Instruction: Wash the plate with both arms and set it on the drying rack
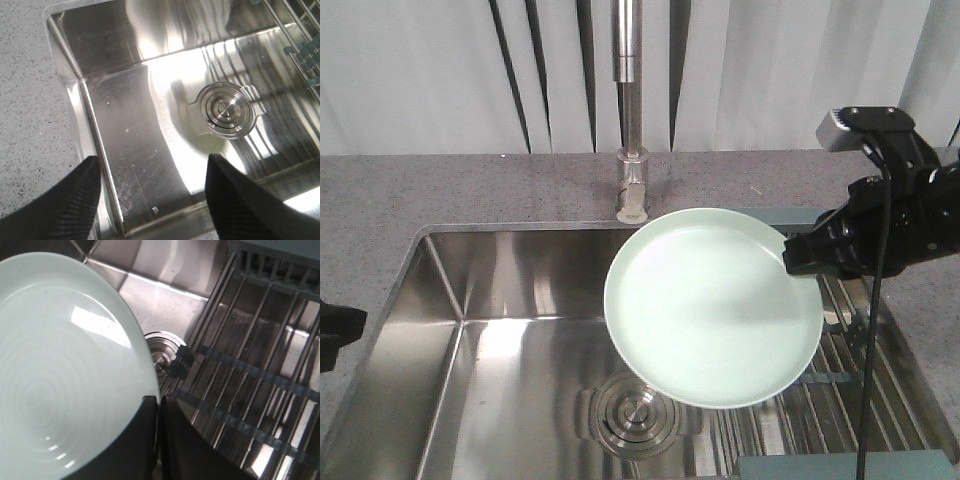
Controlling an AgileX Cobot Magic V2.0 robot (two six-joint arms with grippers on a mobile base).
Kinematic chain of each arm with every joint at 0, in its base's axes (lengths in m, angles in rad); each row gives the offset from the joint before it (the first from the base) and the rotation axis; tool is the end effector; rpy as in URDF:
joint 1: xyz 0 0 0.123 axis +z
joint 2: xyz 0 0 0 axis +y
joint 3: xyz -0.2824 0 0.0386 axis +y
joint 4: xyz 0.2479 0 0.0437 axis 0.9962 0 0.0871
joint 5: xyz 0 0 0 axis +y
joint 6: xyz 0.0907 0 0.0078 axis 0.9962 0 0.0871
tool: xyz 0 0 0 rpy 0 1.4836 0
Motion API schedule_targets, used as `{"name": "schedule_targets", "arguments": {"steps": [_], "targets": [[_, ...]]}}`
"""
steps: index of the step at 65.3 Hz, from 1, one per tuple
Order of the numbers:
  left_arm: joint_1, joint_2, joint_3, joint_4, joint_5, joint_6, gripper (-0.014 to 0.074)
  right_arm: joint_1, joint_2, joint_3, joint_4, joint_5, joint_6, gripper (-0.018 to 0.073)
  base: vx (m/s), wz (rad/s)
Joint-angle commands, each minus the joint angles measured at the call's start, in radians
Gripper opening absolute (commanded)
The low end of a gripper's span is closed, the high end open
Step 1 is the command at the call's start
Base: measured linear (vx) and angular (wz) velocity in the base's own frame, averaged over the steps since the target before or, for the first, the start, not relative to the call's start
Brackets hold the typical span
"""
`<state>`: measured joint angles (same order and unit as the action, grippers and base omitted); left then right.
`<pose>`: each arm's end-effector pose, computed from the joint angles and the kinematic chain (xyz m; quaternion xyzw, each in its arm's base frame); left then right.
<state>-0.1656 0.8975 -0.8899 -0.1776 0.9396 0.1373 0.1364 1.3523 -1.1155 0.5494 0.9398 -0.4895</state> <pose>0.1572 -0.0394 0.3417 0.1170 0.9268 -0.0902 0.3453 0.2636 0.0750 0.3213 -0.1896 0.9211 0.2067 0.2699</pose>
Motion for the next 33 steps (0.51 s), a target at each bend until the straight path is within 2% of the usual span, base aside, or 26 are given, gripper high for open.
{"name": "schedule_targets", "arguments": {"steps": [1, 10, 21, 33], "targets": [[0.001, -0.006, -0.025, -0.015, -0.053, -0.008, 0.0432, 0.042, -0.065, 0.018, 0.049, -0.060, 0.021, -0.0004, 0.00, 0.00], [0.001, -0.006, -0.025, -0.015, -0.053, -0.008, 0.0432, 0.124, -0.073, 0.033, 0.030, -0.068, 0.080, -0.0004, 0.00, 0.00], [0.001, -0.006, -0.025, -0.015, -0.053, -0.008, 0.0432, 0.246, -0.064, 0.029, 0.027, -0.154, 0.127, -0.0004, 0.00, 0.00], [0.001, -0.006, -0.025, -0.015, -0.053, -0.008, 0.0432, 0.309, 0.027, -0.060, 0.015, -0.159, 0.152, -0.0004, 0.00, 0.00]]}}
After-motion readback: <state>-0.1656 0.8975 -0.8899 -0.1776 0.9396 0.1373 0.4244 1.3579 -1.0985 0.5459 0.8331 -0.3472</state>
